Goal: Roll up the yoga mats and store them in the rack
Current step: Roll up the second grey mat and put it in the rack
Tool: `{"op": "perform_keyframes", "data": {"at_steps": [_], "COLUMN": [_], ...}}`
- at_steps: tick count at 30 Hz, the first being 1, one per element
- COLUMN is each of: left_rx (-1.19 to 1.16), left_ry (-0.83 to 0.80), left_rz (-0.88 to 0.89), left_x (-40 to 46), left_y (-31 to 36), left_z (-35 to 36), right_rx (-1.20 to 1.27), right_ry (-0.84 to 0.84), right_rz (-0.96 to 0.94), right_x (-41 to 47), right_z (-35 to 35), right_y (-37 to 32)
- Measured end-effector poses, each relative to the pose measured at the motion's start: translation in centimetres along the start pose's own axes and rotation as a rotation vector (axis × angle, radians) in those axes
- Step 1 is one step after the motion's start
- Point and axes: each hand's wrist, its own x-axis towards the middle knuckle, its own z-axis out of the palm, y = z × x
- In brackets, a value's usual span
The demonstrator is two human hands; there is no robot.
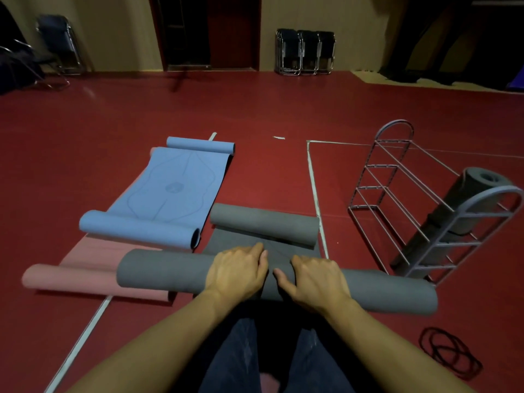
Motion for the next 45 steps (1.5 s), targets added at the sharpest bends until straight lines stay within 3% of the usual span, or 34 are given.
{"op": "perform_keyframes", "data": {"at_steps": [2,13,21,28,32,39,41,45], "left_rx": [0.022,0.161,0.177,0.136,0.018,0.126,0.153,0.157], "left_ry": [0.094,0.047,-0.147,-0.385,-0.164,-0.185,-0.187,-0.235], "left_rz": [-0.013,0.004,-0.004,0.024,0.017,-0.020,-0.021,-0.041], "left_x": [-0.7,-0.6,3.2,5.8,4.5,3.5,4.4,5.9], "left_y": [-0.2,-0.8,-1.1,-2.1,-1.9,-1.4,-1.3,-1.6], "left_z": [0.8,2.5,1.4,2.2,2.6,3.3,3.2,3.6], "right_rx": [0.016,0.241,0.066,0.018,0.066,0.205,0.208,0.058], "right_ry": [-0.046,-0.329,-0.031,-0.133,-0.247,-0.518,-0.503,-0.256], "right_rz": [-0.033,0.025,0.161,0.123,0.087,0.128,0.133,0.115], "right_x": [0.5,3.8,2.6,3.2,5.1,7.6,7.8,5.8], "right_z": [-0.2,-0.6,1.3,1.7,1.3,1.4,2.0,3.2], "right_y": [0.3,1.2,-0.2,-0.1,0.8,1.8,1.9,0.8]}}
